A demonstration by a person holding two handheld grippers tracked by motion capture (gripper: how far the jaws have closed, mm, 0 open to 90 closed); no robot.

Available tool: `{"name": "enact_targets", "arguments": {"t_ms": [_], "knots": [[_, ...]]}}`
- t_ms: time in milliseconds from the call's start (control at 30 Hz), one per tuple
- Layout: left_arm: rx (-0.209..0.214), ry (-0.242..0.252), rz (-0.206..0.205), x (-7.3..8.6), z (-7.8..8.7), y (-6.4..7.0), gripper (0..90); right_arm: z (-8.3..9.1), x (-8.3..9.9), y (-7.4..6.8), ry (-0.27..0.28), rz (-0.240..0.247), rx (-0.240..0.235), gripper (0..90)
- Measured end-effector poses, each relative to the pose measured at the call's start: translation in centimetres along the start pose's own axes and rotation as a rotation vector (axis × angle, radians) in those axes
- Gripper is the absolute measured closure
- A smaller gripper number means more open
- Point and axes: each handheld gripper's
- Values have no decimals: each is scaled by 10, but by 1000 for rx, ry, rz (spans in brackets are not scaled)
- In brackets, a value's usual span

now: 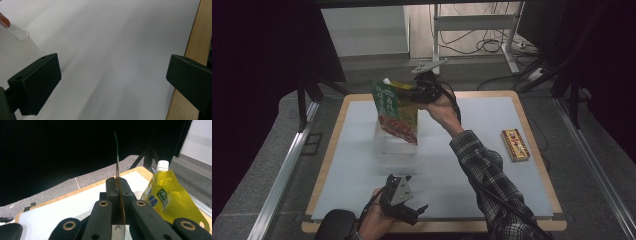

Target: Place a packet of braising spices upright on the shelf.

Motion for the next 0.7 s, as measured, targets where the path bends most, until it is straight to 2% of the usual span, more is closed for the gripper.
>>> {"name": "enact_targets", "arguments": {"t_ms": [133, 367, 467, 567, 700], "knots": [[1, -4, -4, 0, 0, 0, 0, 0, 2, 0, -4, 3, 1, 893], [1, -11, -14, 0, 0, 0, 0, -5, 14, 4, -54, 1, 32, 893], [4, -16, -13, 0, -1, 1, 0, -4, 19, 8, -40, -17, 30, 893], [6, -23, -17, 0, -2, 1, 0, 0, 23, 13, -63, -21, 72, 893], [10, -28, -21, 0, -3, 3, 0, 4, 32, 17, -86, -35, 83, 893]]}}
Point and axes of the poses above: each handheld gripper's, and its own axes: z roughly backward along the jaws, x roughly out of its underside, y roughly to its right, and after that the axes turned 6 degrees about -x, right-handed
